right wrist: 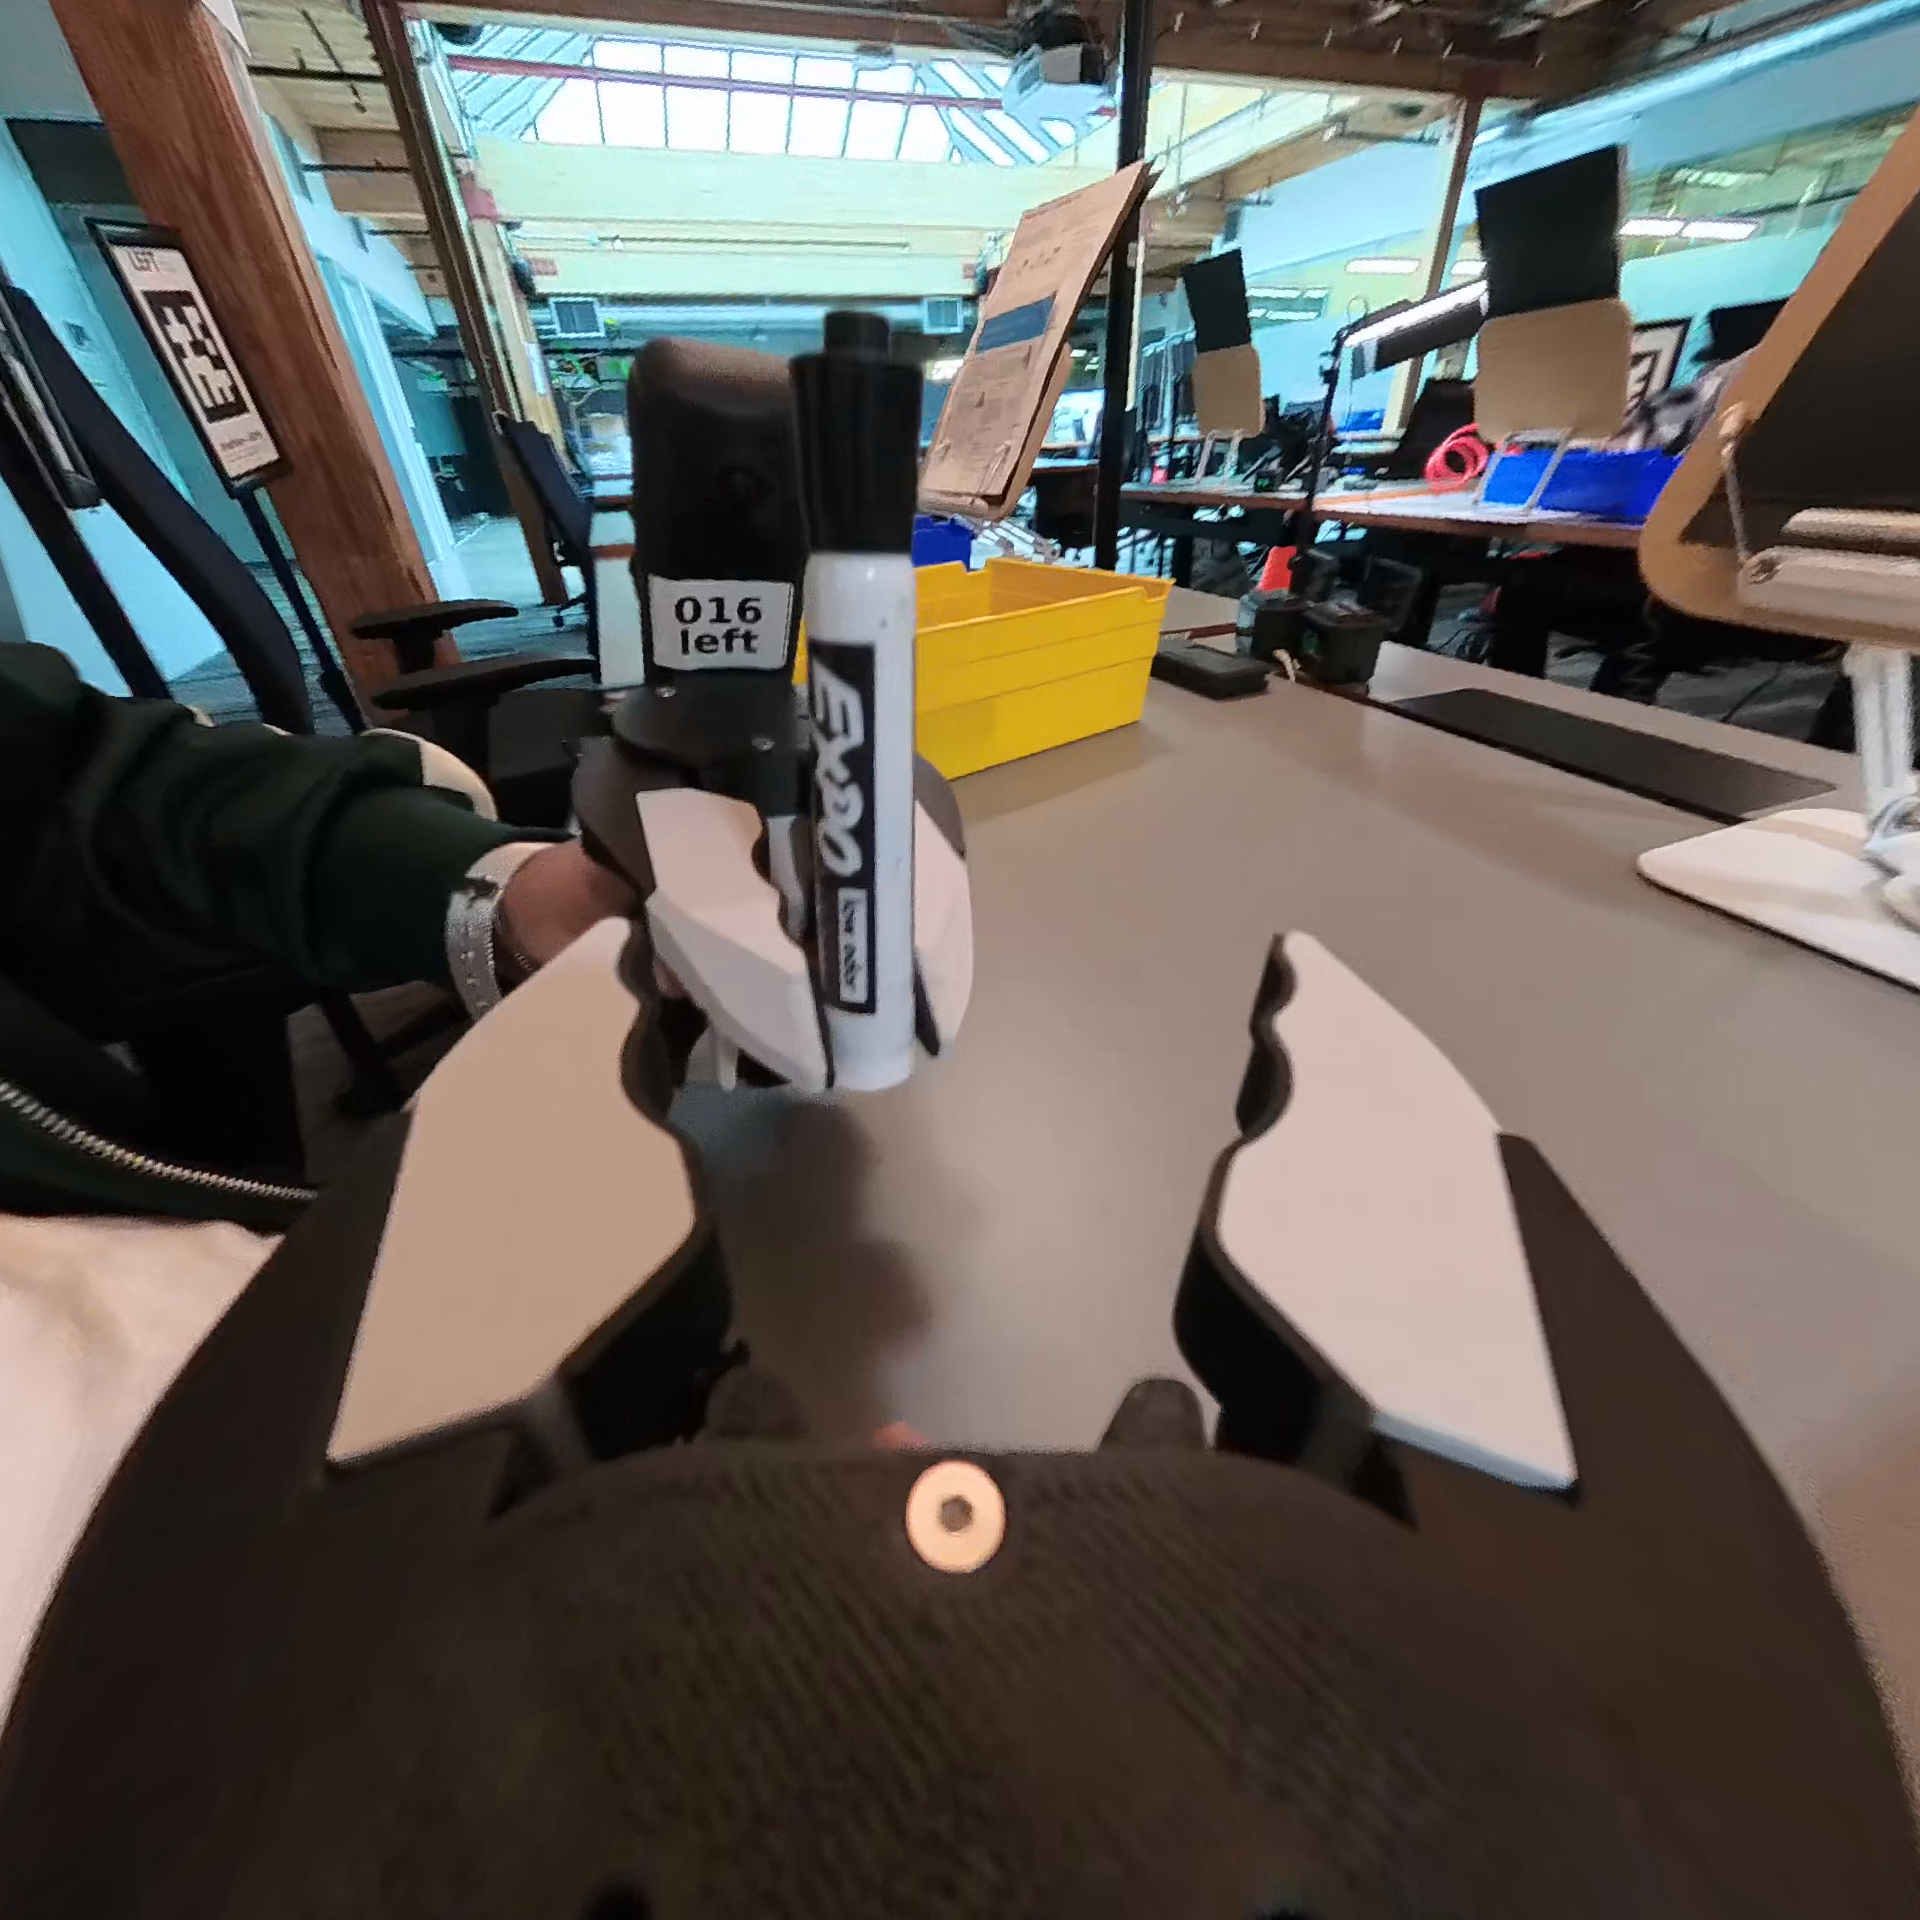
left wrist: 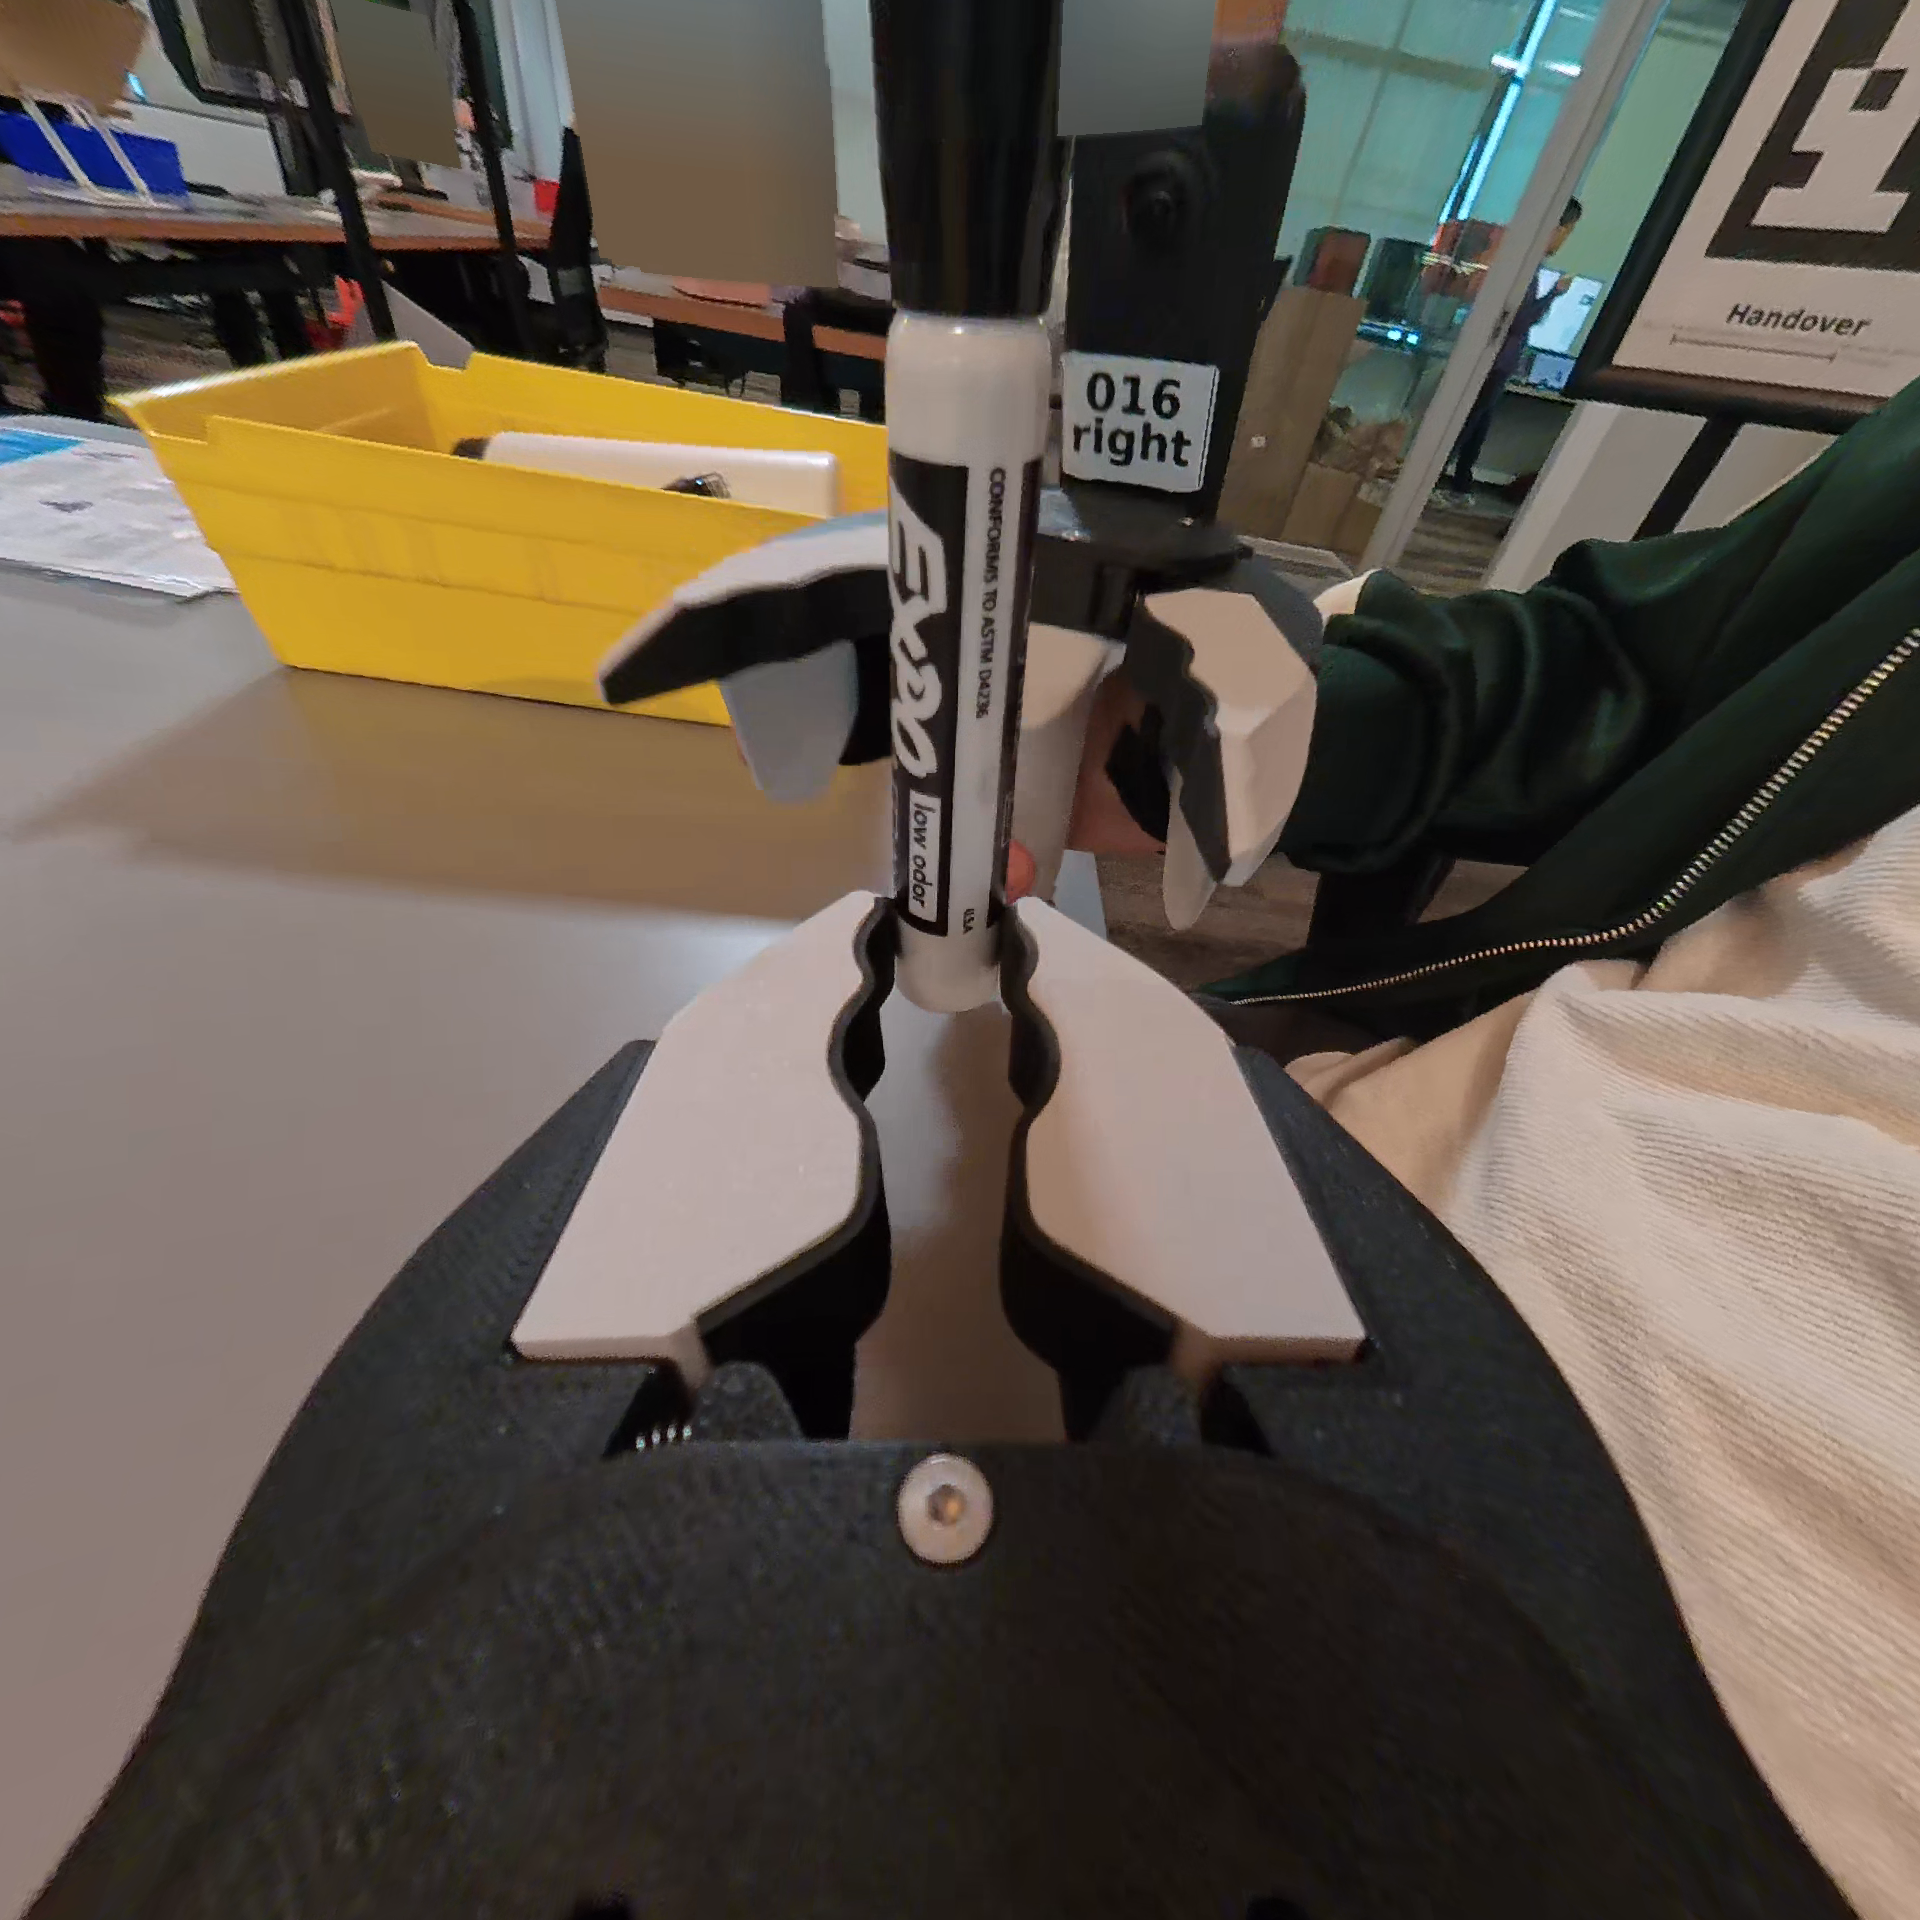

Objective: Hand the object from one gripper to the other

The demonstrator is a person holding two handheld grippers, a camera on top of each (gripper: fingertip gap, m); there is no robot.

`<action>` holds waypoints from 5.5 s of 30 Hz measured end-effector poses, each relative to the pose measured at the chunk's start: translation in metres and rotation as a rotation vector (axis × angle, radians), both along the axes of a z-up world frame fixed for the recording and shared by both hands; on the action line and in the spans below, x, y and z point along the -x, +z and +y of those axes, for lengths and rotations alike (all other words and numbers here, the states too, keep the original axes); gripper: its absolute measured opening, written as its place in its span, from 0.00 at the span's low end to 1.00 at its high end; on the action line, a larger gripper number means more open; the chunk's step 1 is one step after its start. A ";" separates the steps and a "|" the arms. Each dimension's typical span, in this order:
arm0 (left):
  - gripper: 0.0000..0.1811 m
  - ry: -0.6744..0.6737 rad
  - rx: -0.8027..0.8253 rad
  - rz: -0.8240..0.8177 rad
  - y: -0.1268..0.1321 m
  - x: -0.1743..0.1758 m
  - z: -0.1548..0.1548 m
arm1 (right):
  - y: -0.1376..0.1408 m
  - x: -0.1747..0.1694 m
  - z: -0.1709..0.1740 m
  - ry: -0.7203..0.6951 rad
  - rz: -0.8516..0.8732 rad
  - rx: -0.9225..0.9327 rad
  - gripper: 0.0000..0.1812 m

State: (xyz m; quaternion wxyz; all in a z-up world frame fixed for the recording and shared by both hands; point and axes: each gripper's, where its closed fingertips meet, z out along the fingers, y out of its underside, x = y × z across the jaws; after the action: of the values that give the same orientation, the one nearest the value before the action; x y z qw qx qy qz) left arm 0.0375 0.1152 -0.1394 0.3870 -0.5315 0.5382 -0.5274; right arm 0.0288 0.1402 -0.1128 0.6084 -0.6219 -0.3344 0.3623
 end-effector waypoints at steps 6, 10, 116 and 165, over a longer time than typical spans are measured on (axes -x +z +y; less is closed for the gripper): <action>0.11 0.013 -0.003 -0.004 0.001 0.002 0.003 | -0.006 0.010 -0.014 0.120 -0.017 0.044 0.39; 0.11 0.001 -0.022 0.012 -0.002 0.000 -0.001 | -0.009 0.015 -0.024 0.195 -0.034 0.064 0.21; 0.22 -0.023 0.072 -0.244 0.041 0.005 -0.013 | 0.016 0.002 -0.027 0.168 0.038 -0.011 0.09; 0.10 0.011 -0.040 -0.245 0.053 0.013 -0.012 | -0.027 0.023 -0.029 0.233 -0.130 0.104 0.23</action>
State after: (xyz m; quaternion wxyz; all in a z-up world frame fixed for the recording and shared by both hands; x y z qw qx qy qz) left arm 0.0249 0.1030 -0.0867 0.4632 -0.4582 0.4944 -0.5754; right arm 0.0058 0.1113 -0.1401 0.5063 -0.6317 -0.4238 0.4063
